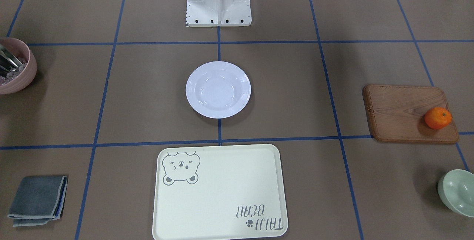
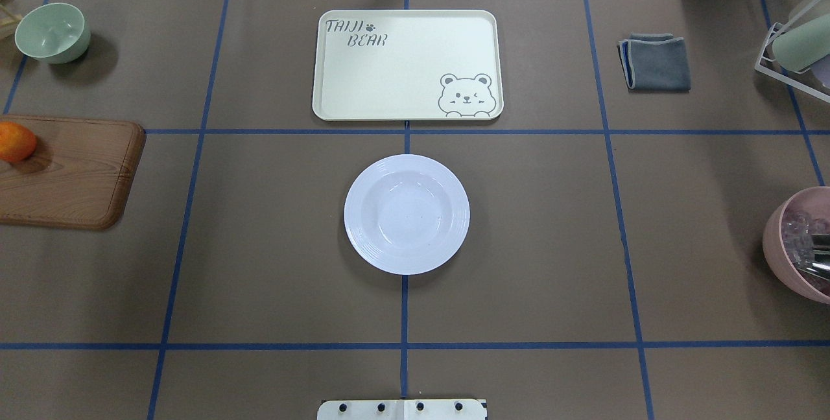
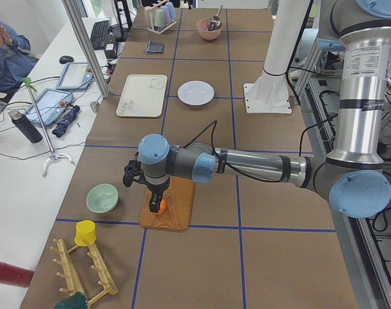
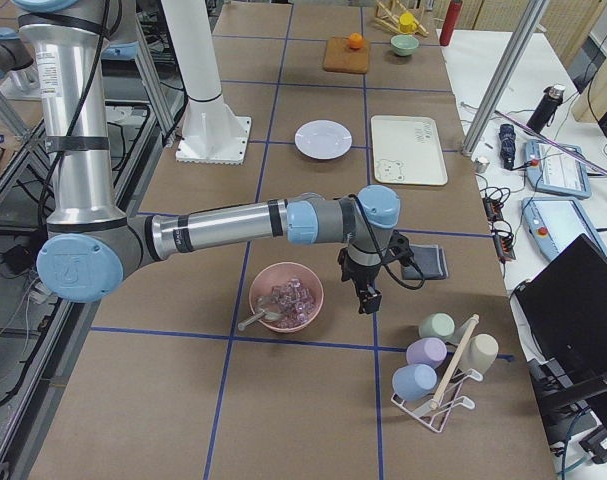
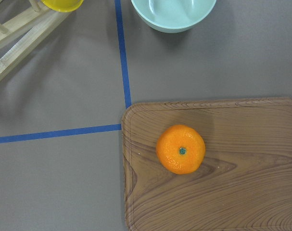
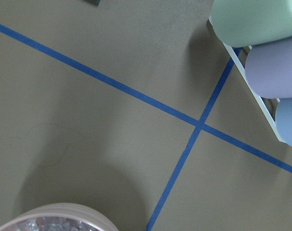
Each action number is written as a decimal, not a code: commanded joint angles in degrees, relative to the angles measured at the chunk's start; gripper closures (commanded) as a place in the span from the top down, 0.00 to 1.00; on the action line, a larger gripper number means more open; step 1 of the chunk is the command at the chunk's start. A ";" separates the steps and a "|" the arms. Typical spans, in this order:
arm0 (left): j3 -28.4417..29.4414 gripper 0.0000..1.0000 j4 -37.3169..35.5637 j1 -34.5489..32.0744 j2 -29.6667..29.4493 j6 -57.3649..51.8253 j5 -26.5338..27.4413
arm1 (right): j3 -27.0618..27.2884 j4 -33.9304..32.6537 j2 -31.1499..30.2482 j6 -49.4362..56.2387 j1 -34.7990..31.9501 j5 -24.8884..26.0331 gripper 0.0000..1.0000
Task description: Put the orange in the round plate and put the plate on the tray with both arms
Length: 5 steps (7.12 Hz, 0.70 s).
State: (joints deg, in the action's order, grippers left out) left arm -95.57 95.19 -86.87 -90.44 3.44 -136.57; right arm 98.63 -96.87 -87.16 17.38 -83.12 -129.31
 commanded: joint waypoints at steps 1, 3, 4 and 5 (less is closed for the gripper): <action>-0.05 0.98 0.00 0.21 0.18 0.08 -0.02 | 0.51 0.01 -0.03 -0.50 0.06 -0.67 1.00; -0.14 0.98 0.08 0.30 0.18 0.16 -0.02 | 0.86 -0.08 -0.03 -0.50 0.06 -1.63 1.00; 0.03 0.98 0.08 0.56 0.18 -0.01 -0.02 | 0.60 -0.08 -0.55 -0.50 0.06 -4.17 1.00; 0.03 0.98 0.26 1.69 0.00 0.08 0.16 | 0.60 -0.08 -0.64 -0.50 0.06 -5.58 1.00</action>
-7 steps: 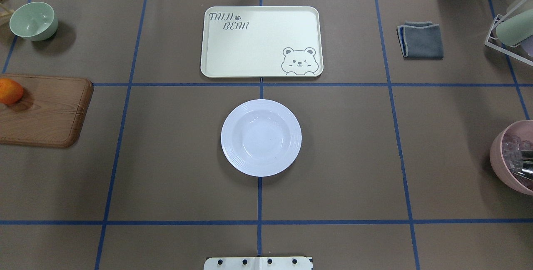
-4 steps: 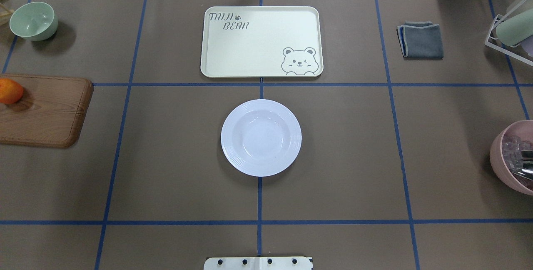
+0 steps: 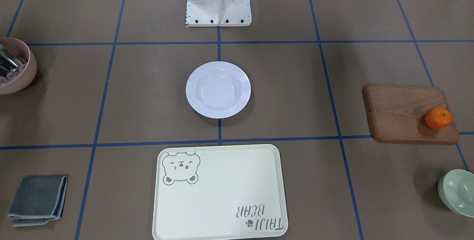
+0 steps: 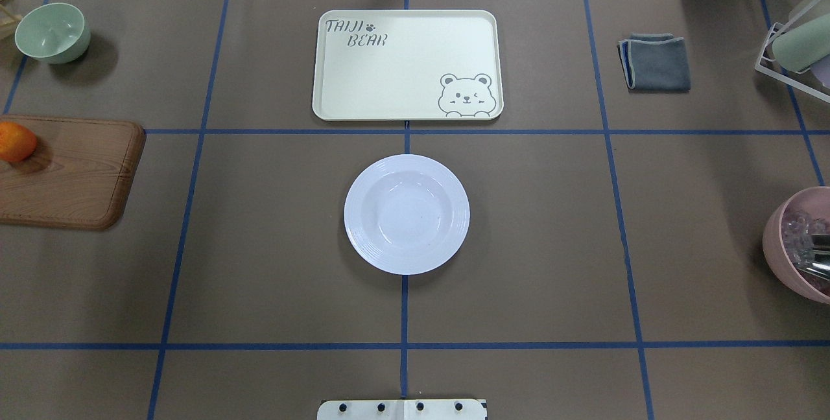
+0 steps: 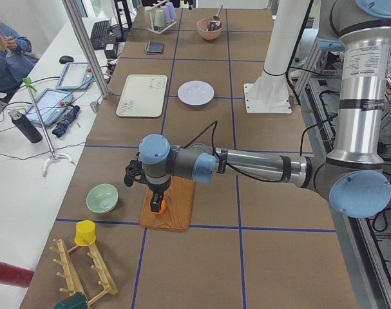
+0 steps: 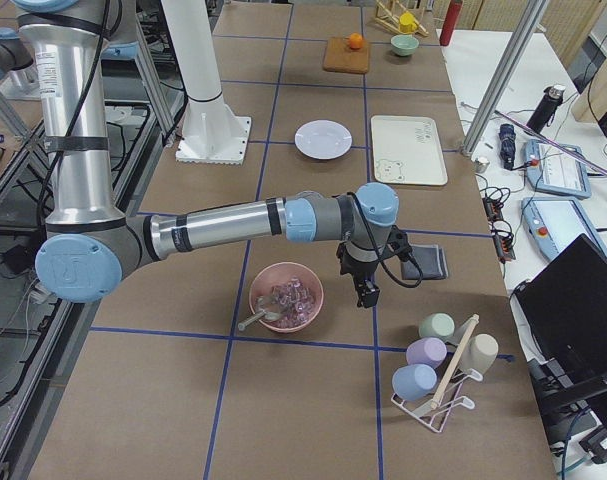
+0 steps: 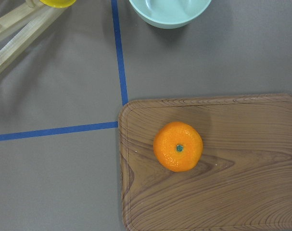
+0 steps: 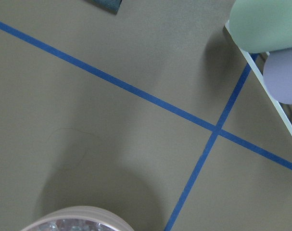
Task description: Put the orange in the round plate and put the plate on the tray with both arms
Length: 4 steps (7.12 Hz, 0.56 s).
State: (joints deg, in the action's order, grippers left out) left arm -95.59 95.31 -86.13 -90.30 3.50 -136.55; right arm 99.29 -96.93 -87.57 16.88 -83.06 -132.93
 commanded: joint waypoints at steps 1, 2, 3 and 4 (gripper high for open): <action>2.14 0.97 3.01 5.23 -0.75 -0.07 0.66 | -0.15 -0.01 -0.32 0.08 0.00 -2.16 1.00; 5.64 0.97 9.05 6.49 -1.01 0.10 0.67 | -0.06 0.08 -0.67 0.52 0.00 -2.16 1.00; 9.68 0.97 14.50 8.76 -2.49 0.11 1.01 | -0.15 1.38 -0.67 0.35 0.00 -2.16 1.00; 13.38 0.97 15.69 9.40 -5.21 -0.07 5.19 | -0.32 1.74 -0.67 0.00 0.44 -2.33 1.00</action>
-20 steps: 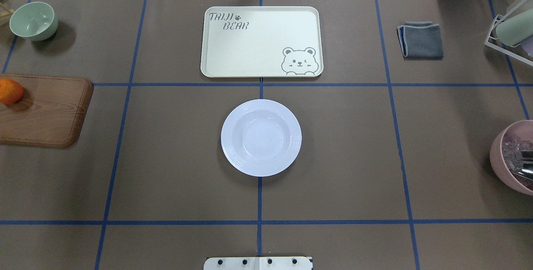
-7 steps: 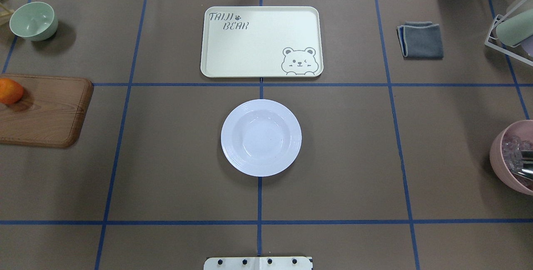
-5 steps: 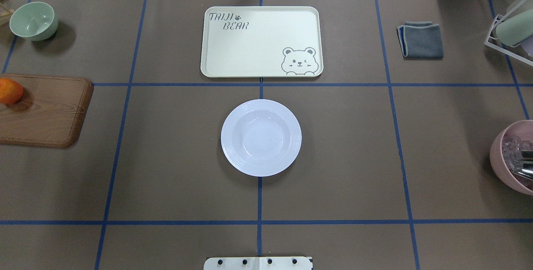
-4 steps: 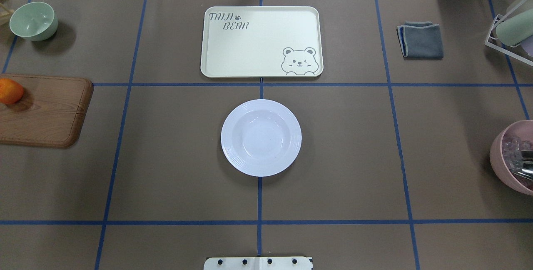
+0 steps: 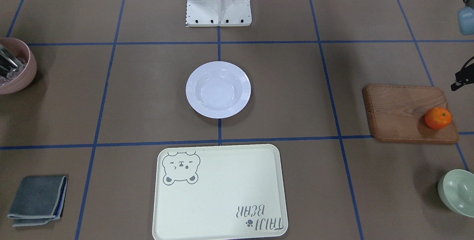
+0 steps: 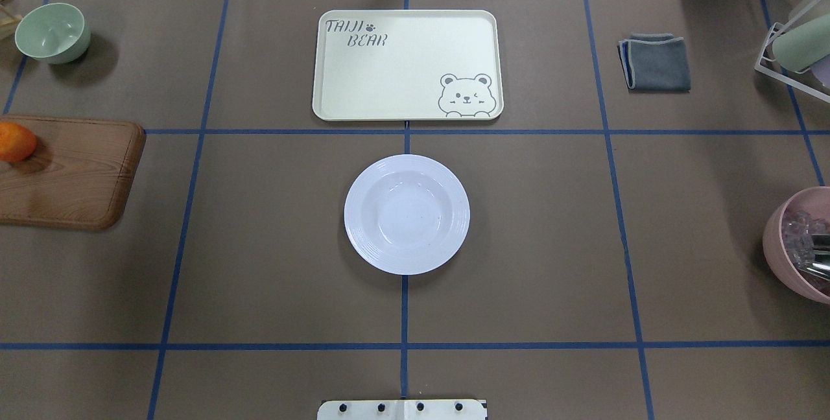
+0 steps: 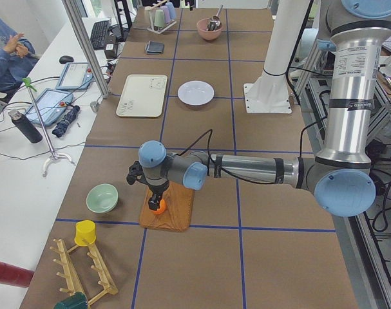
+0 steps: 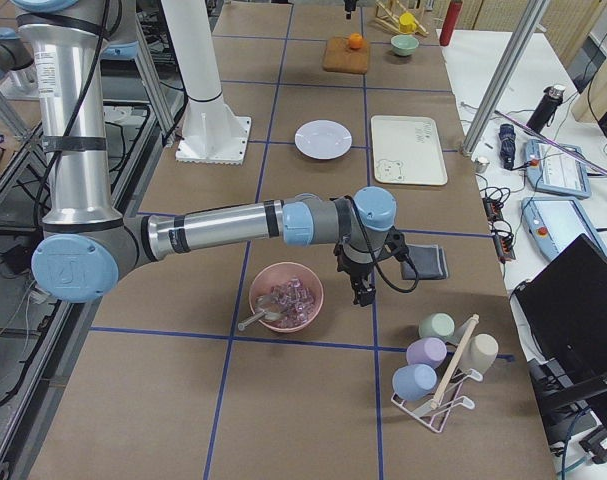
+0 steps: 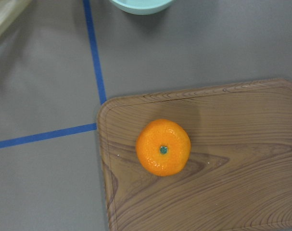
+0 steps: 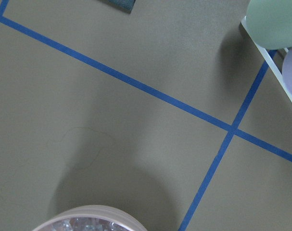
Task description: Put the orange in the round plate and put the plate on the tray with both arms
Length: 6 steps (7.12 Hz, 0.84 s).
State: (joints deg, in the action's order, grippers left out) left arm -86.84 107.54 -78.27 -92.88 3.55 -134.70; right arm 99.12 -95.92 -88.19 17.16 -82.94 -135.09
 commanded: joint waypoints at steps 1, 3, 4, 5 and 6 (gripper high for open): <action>5.27 0.97 3.38 3.54 -2.92 0.05 5.48 | -0.24 0.73 0.04 -0.29 0.67 -0.08 1.00; 8.42 0.97 3.29 5.66 -4.67 0.05 5.59 | -0.67 0.82 0.30 -0.20 1.28 0.18 1.00; 10.00 0.97 3.29 6.37 -5.81 0.14 5.59 | -0.85 0.82 0.30 -0.20 1.29 0.18 1.00; 11.24 0.97 3.29 6.55 -6.34 0.14 5.59 | -0.85 0.82 0.30 -0.29 1.29 0.18 1.00; 12.47 0.97 3.29 6.99 -7.04 0.32 5.59 | -0.94 0.82 0.39 -0.55 1.29 0.18 1.00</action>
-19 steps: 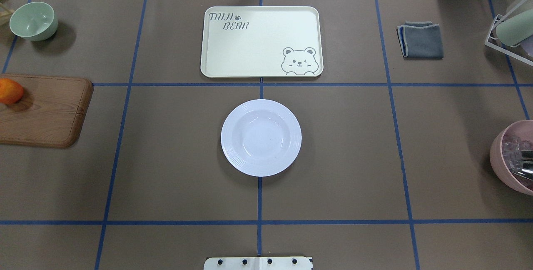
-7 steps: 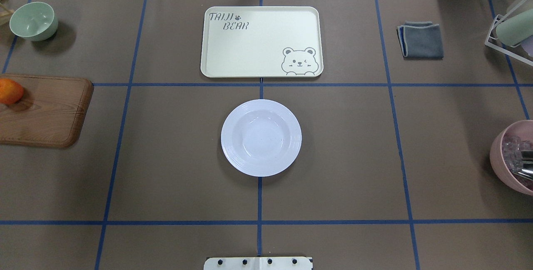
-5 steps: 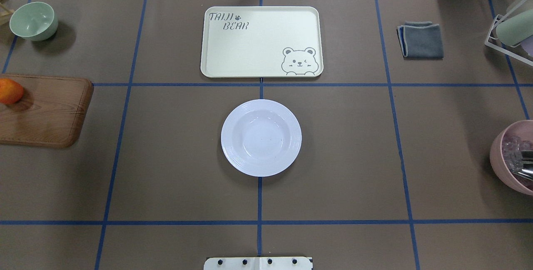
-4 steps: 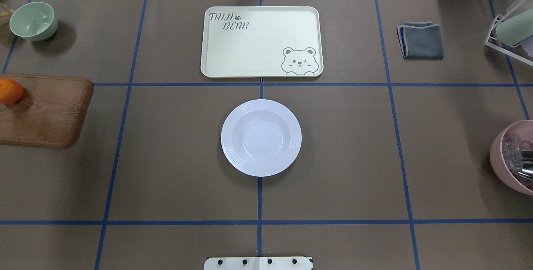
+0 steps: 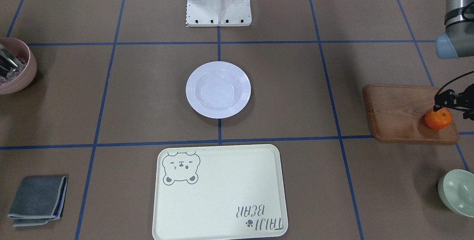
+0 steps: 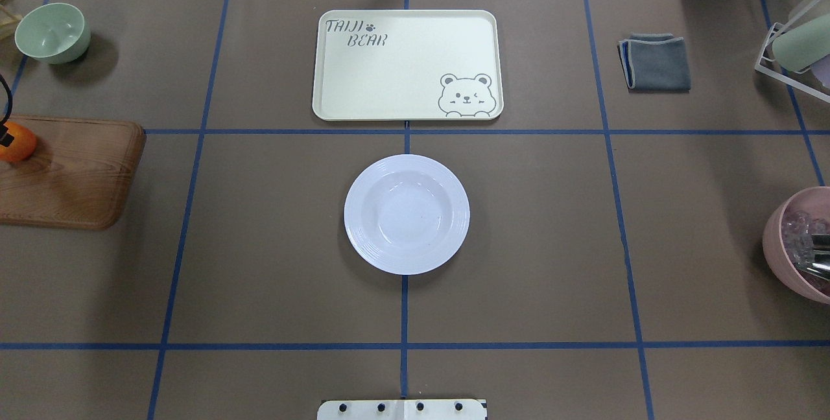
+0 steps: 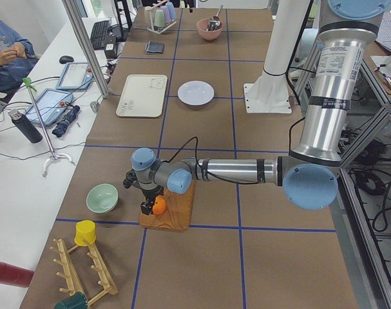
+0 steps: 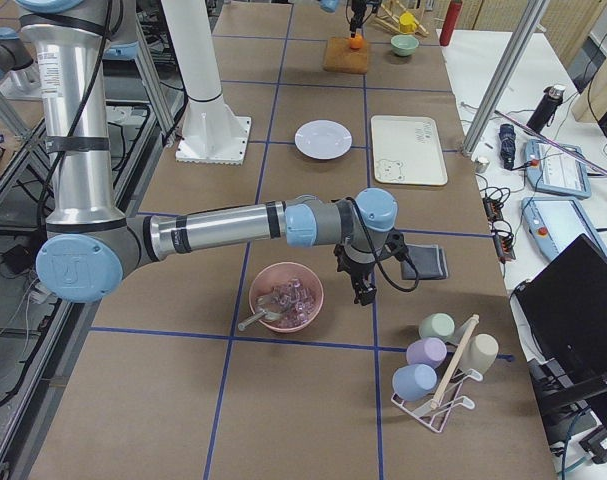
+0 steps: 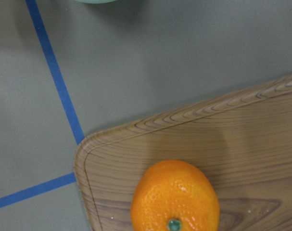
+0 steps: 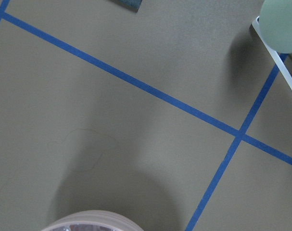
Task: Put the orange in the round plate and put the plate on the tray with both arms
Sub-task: 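Lower the left gripper onto the orange on the wooden tray and grasp it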
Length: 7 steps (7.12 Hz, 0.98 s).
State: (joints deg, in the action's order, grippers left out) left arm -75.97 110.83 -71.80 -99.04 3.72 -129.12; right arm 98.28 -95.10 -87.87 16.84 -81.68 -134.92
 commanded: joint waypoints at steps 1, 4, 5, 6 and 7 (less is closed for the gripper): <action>2.05 0.97 0.00 1.30 -1.42 2.32 0.01 | -0.10 0.00 0.07 -0.40 0.12 0.01 1.00; 2.93 0.97 0.00 2.54 -2.04 3.13 0.01 | -0.10 0.00 0.07 -0.58 0.21 0.01 1.00; 3.80 0.97 0.09 2.98 -2.56 3.05 0.01 | -0.10 0.00 0.07 -0.58 0.30 0.01 1.00; 4.25 0.97 0.09 3.07 -2.74 3.05 0.10 | -0.10 0.00 0.16 -0.58 0.47 0.01 1.00; 4.60 0.95 0.09 3.07 -2.74 3.05 0.10 | -0.10 0.00 0.16 -0.58 0.65 0.01 1.00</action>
State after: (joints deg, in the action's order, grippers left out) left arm -71.89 110.91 -68.83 -101.65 6.77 -129.05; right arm 98.17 -95.10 -87.74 16.26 -81.24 -134.91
